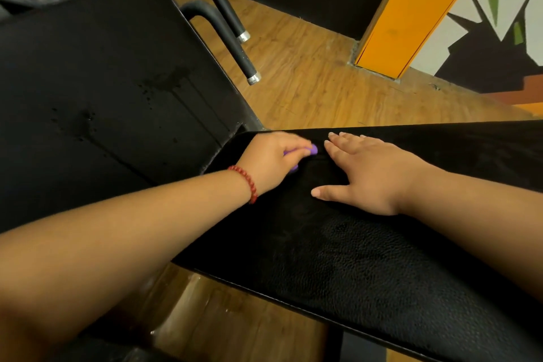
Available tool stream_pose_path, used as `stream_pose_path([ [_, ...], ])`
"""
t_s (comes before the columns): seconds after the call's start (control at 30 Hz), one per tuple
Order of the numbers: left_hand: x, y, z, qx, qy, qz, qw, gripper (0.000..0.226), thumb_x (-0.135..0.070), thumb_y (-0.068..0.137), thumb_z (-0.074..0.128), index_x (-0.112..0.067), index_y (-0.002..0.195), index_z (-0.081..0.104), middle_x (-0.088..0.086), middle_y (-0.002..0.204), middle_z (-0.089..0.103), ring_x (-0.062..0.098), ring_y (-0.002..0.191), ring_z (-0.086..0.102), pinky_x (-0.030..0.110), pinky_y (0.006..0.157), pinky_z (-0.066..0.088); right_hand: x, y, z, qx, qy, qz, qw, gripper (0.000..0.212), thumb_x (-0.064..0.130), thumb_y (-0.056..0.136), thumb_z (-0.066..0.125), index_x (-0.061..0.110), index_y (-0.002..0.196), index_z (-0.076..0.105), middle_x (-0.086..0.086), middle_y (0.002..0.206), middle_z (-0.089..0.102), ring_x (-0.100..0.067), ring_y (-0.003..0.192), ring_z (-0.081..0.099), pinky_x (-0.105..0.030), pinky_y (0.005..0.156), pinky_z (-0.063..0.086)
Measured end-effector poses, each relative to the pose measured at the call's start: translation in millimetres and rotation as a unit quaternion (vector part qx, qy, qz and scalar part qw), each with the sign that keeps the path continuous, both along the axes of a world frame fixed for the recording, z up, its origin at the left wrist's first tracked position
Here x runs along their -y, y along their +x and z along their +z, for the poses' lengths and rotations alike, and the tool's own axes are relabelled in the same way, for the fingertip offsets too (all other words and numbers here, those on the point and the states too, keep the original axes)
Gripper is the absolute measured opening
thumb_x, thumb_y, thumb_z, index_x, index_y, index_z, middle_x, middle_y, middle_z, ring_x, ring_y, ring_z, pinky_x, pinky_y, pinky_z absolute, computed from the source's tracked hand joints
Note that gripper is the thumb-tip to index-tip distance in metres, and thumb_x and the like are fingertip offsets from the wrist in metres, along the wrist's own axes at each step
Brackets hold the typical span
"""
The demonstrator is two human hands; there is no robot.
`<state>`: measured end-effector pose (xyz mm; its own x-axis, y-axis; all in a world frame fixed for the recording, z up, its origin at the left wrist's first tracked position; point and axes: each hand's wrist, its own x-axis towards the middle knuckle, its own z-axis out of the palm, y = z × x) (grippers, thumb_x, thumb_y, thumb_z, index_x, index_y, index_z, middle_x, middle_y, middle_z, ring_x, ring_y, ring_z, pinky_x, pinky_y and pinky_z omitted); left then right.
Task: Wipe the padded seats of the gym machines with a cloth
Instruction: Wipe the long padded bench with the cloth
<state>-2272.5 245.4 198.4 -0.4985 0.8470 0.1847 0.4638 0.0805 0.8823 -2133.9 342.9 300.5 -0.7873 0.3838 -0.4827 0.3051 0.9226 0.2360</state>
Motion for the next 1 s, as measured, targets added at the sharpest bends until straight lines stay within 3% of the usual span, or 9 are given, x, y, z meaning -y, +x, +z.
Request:
stream_pose_path([
  [0.07, 14.9, 3.8, -8.0, -0.056, 0.033, -0.027, 0.998, 0.021, -0.019, 0.091, 0.065, -0.021, 0.111, 0.073, -0.013, 0.112, 0.065, -0.007, 0.109, 0.054, 0.004, 0.092, 0.039, -0.1, -0.3, 0.9, 0.001, -0.002, -0.002, 1.0, 0.098, 0.078, 0.084, 0.027, 0.017, 0.155, -0.004, -0.002, 0.162, -0.009, -0.014, 0.149, -0.007, -0.03, 0.119, -0.001],
  [0.13, 12.1, 0.8, -11.0, -0.071, 0.037, -0.024, 0.996, 0.021, -0.018, 0.091, 0.066, -0.021, 0.11, 0.073, -0.01, 0.115, 0.066, -0.006, 0.11, 0.054, 0.004, 0.094, 0.038, -0.3, -0.8, 0.6, 0.001, -0.003, -0.003, 1.0, 0.099, 0.078, 0.084, 0.027, 0.017, 0.155, -0.004, -0.001, 0.162, -0.009, -0.014, 0.149, -0.007, -0.03, 0.119, -0.001],
  [0.23, -13.2, -7.0, -0.1, -0.007, 0.002, -0.001, 1.0, 0.02, -0.02, 0.094, 0.062, -0.022, 0.11, 0.073, -0.013, 0.113, 0.063, -0.008, 0.091, 0.058, 0.004, 0.081, 0.044, -1.0, -1.4, -0.2, 0.001, -0.002, -0.001, 1.0, 0.099, 0.079, 0.084, 0.026, 0.017, 0.155, -0.004, -0.001, 0.162, -0.009, -0.014, 0.149, -0.007, -0.031, 0.119, -0.001],
  [0.4, -40.7, -14.7, 9.3, -0.008, -0.042, 0.031, 0.999, 0.022, -0.023, 0.097, 0.056, -0.022, 0.114, 0.071, -0.005, 0.119, 0.064, -0.003, 0.089, 0.056, -0.003, 0.073, 0.039, -1.6, -0.9, -1.5, -0.002, 0.004, 0.002, 1.0, 0.1, 0.079, 0.083, 0.025, 0.017, 0.155, -0.002, -0.001, 0.162, -0.008, -0.014, 0.149, -0.007, -0.032, 0.121, 0.0],
  [0.5, -19.7, -7.2, 2.1, 0.01, 0.0, 0.002, 1.0, 0.02, -0.023, 0.094, 0.062, -0.027, 0.11, 0.072, -0.012, 0.114, 0.064, -0.005, 0.09, 0.06, 0.004, 0.08, 0.046, -0.9, -0.7, -1.0, -0.002, 0.0, 0.0, 1.0, 0.099, 0.078, 0.084, 0.027, 0.017, 0.155, -0.004, 0.0, 0.162, -0.009, -0.013, 0.149, -0.007, -0.03, 0.12, -0.002],
  [0.63, -12.4, -13.4, -4.1, -0.072, 0.009, -0.031, 0.997, 0.023, -0.023, 0.092, 0.063, -0.026, 0.114, 0.071, -0.013, 0.12, 0.064, -0.005, 0.106, 0.057, 0.006, 0.093, 0.041, -1.2, -1.1, -0.3, -0.002, -0.003, -0.001, 1.0, 0.098, 0.078, 0.084, 0.027, 0.017, 0.155, -0.005, -0.001, 0.162, -0.009, -0.014, 0.149, -0.007, -0.03, 0.12, -0.002],
  [0.73, -34.1, -22.9, 7.7, -0.022, -0.037, -0.015, 0.999, 0.021, -0.026, 0.093, 0.062, -0.026, 0.112, 0.072, -0.015, 0.12, 0.062, -0.003, 0.088, 0.06, 0.01, 0.088, 0.044, -1.3, -1.8, -1.3, -0.001, 0.001, 0.001, 1.0, 0.098, 0.078, 0.084, 0.025, 0.016, 0.155, -0.004, -0.001, 0.162, -0.01, -0.014, 0.149, -0.008, -0.031, 0.121, -0.001],
  [0.87, -51.8, -22.1, 14.4, -0.003, -0.056, 0.014, 0.998, 0.02, -0.024, 0.095, 0.059, -0.025, 0.11, 0.072, -0.014, 0.102, 0.067, -0.01, 0.074, 0.056, -0.004, 0.067, 0.037, -2.2, -1.7, -3.0, -0.004, 0.003, 0.003, 1.0, 0.098, 0.078, 0.084, 0.026, 0.016, 0.155, -0.002, -0.001, 0.162, -0.008, -0.014, 0.149, -0.007, -0.031, 0.121, -0.001],
  [1.0, -25.6, -10.3, 8.4, 0.022, -0.025, -0.013, 0.999, 0.02, -0.022, 0.093, 0.062, -0.025, 0.11, 0.073, -0.016, 0.101, 0.064, -0.016, 0.071, 0.058, 0.002, 0.069, 0.044, -3.2, -0.9, -3.5, -0.008, -0.002, 0.004, 1.0, 0.098, 0.078, 0.084, 0.026, 0.017, 0.155, -0.004, -0.001, 0.162, -0.008, -0.014, 0.149, -0.007, -0.031, 0.12, -0.001],
])
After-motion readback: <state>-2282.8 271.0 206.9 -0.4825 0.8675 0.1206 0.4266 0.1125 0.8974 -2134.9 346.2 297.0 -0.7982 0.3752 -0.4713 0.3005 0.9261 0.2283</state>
